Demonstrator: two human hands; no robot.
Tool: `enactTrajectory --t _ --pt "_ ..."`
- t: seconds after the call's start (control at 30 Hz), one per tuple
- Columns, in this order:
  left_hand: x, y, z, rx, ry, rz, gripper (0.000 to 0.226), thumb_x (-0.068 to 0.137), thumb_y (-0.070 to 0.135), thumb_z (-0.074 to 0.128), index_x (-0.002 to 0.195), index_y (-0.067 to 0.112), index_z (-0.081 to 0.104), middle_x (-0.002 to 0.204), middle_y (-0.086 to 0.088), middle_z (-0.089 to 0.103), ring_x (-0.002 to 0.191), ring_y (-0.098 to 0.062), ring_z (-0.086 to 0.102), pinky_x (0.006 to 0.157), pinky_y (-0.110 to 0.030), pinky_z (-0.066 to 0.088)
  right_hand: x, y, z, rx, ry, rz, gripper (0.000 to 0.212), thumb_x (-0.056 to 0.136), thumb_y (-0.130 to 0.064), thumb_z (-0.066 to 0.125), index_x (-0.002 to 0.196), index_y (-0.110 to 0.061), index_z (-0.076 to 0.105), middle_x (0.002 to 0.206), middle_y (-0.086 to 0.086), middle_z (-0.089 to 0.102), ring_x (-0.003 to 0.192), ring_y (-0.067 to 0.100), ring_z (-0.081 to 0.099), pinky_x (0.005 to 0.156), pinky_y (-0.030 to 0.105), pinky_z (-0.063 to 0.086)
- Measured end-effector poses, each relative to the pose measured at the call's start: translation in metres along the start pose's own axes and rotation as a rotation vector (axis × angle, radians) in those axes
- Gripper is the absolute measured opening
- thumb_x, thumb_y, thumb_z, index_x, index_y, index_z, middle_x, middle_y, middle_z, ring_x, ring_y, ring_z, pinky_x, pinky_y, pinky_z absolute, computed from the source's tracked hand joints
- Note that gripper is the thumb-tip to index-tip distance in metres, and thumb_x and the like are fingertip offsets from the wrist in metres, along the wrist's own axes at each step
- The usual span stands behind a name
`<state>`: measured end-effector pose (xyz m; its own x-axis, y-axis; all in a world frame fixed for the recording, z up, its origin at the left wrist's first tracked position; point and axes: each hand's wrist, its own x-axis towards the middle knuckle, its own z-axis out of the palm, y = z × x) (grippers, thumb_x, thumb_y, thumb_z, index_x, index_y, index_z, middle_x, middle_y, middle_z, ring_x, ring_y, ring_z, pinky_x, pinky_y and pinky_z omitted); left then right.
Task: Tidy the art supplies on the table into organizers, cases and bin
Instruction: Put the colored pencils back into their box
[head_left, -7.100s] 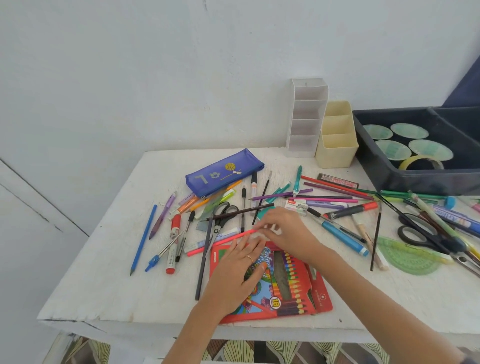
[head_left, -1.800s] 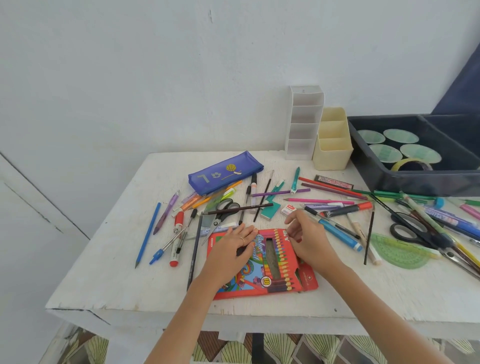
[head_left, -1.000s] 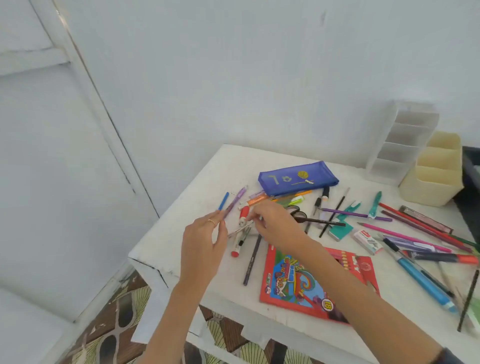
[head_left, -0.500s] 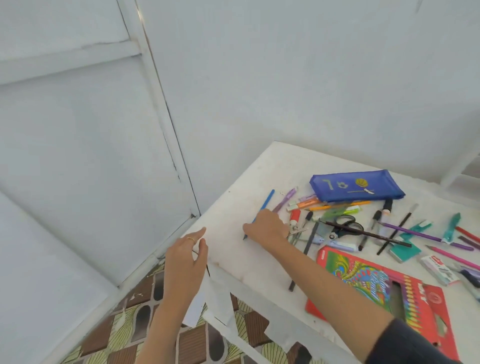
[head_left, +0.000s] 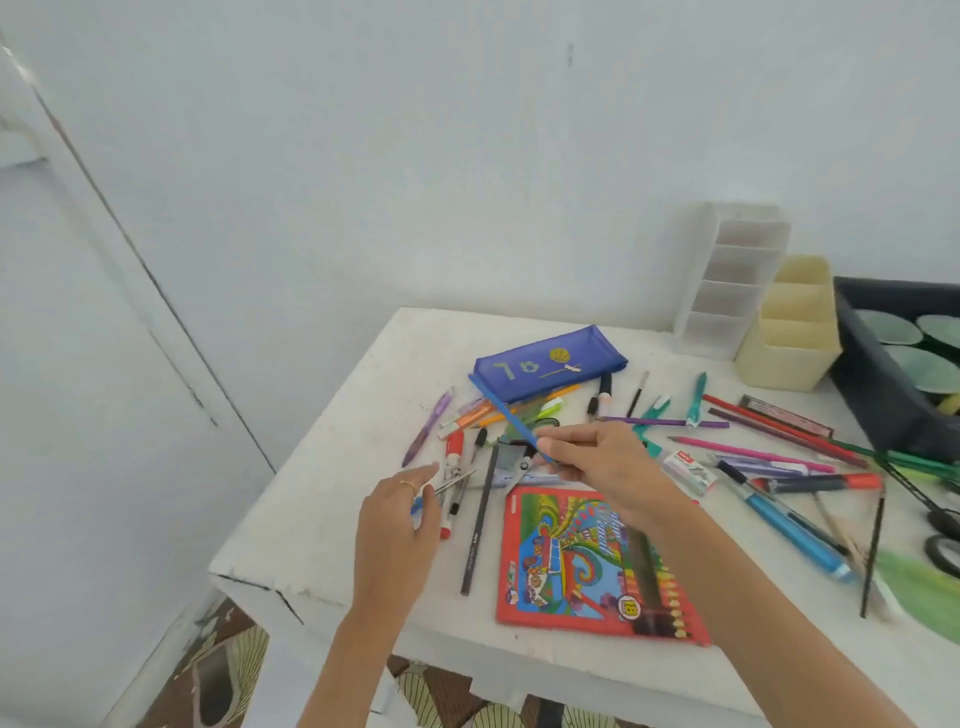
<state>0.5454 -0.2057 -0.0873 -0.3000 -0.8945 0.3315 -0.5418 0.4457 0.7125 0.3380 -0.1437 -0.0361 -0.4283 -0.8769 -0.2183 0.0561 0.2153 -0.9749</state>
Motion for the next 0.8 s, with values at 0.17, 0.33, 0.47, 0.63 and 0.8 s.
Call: enactTrajectory --t 0.17,0.33,0.47,0.63,0.8 --pt "0.003 0.049 0.054 -0.039 -0.156 0.172 0.027 0.093 0.014 0.052 0.116 0.017 0.065 0.113 0.005 0.064 0.105 -0.002 0.050 0.097 -0.019 0.038 -0.034 0.023 -0.097 -0.262 0.308 -0.061 0.019 0.082 -0.002 0.068 0.101 -0.003 0.071 0.077 0.007 0.067 0.064 0.013 0.053 0.062 0.016 0.046" --pt "-0.004 0.073 0.091 -0.027 -0.373 0.279 0.033 0.095 0.019 0.049 0.127 0.018 0.058 0.128 0.008 0.057 0.121 -0.005 0.048 0.099 -0.008 0.024 -0.079 0.052 -0.173 -0.728 0.533 -0.101 0.045 0.080 0.010 0.061 0.084 -0.033 0.071 0.076 -0.010 0.060 0.074 0.015 0.055 0.067 0.021 0.040" --pt "-0.012 0.072 0.110 0.013 -0.498 0.281 0.039 0.098 0.025 0.045 0.137 0.021 0.046 0.145 0.007 0.042 0.135 -0.005 0.033 0.107 -0.012 0.016 -0.101 0.066 -0.200 -0.755 0.647 -0.043 0.038 0.081 0.011 0.060 0.081 -0.024 0.074 0.077 -0.002 0.058 0.077 0.024 0.053 0.070 0.029 0.039" --pt "-0.012 0.067 0.116 0.076 -0.554 0.312 0.042 0.100 0.030 0.038 0.142 0.024 0.036 0.151 0.009 0.028 0.141 -0.003 0.016 0.111 -0.015 0.007 -0.108 0.072 -0.205 -0.773 0.619 -0.041 0.033 0.082 0.008 0.061 0.083 -0.022 0.076 0.083 0.000 0.062 0.080 0.020 0.052 0.069 0.024 0.039" --pt "-0.009 0.066 0.116 0.107 -0.601 0.300 0.043 0.100 0.033 0.036 0.143 0.026 0.033 0.152 0.010 0.025 0.142 -0.003 0.014 0.115 -0.021 0.010 -0.089 0.073 -0.176 -0.830 0.467 -0.043 0.032 0.085 -0.004 0.063 0.087 -0.033 0.073 0.082 -0.009 0.053 0.089 0.018 0.047 0.076 0.028 0.035"
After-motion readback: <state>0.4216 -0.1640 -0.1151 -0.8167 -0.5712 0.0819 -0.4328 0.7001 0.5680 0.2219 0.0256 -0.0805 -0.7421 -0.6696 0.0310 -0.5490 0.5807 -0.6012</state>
